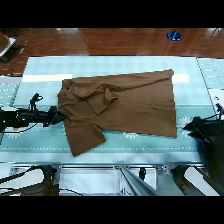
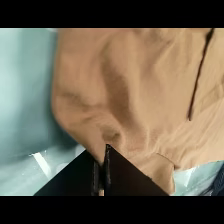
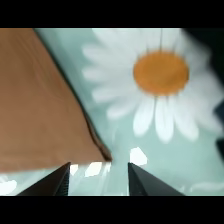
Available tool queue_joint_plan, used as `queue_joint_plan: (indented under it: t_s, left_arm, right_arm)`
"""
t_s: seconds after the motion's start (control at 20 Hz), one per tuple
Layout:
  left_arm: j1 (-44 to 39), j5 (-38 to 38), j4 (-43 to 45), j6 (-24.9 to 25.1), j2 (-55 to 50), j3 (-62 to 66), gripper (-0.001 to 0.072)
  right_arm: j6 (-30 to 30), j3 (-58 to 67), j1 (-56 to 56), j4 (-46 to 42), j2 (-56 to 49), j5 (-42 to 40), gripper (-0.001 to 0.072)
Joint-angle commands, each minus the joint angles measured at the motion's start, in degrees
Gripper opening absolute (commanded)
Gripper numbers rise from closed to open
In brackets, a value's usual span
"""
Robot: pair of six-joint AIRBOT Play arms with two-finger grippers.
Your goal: Fold the shirts.
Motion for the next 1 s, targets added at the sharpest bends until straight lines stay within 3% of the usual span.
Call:
queue_joint_plan:
  t_s: [0.0, 0.45, 0.6, 0.8, 0.85, 0.9, 0.95]
  left_arm:
    - [-0.33, -0.26, -0.39, 0.11, -0.28, 0.63, 0.0023]
    - [-0.35, 0.22, -0.39, 0.13, -0.33, 0.61, 0.0023]
    - [-0.44, 0.24, -0.37, 0.15, -0.33, 0.61, 0.0023]
    - [-0.46, 0.42, -0.44, 0.15, -0.31, 0.63, 0.0023]
    - [-0.46, 0.46, -0.63, 0.15, -0.31, 0.63, 0.0023]
    - [-0.46, 0.46, -1.2, 0.15, -0.31, 0.63, 0.0023]
    - [-0.44, 0.31, -2.49, 0.15, -0.26, 0.63, 0.0023]
  right_arm:
    - [1.64, -4.52, 0.0, -0.72, 0.07, 4.52, 0.0411]
    - [1.2, -5.49, 5.73, 2.97, -5.22, -4.94, 0.0411]
    - [0.28, -5.18, 6.25, 10.43, -8.81, -11.43, 0.0407]
    - [-3.96, -3.37, 6.62, 15.89, -11.45, -12.28, 0.0398]
    - [-4.59, -2.73, 7.39, 15.45, -12.31, -11.45, 0.037]
    - [-5.88, -2.01, 8.76, 15.47, -13.16, -10.6, 0.0122]
    - [-7.67, -1.53, 10.36, 16.59, -13.4, -10.56, 0.0026]
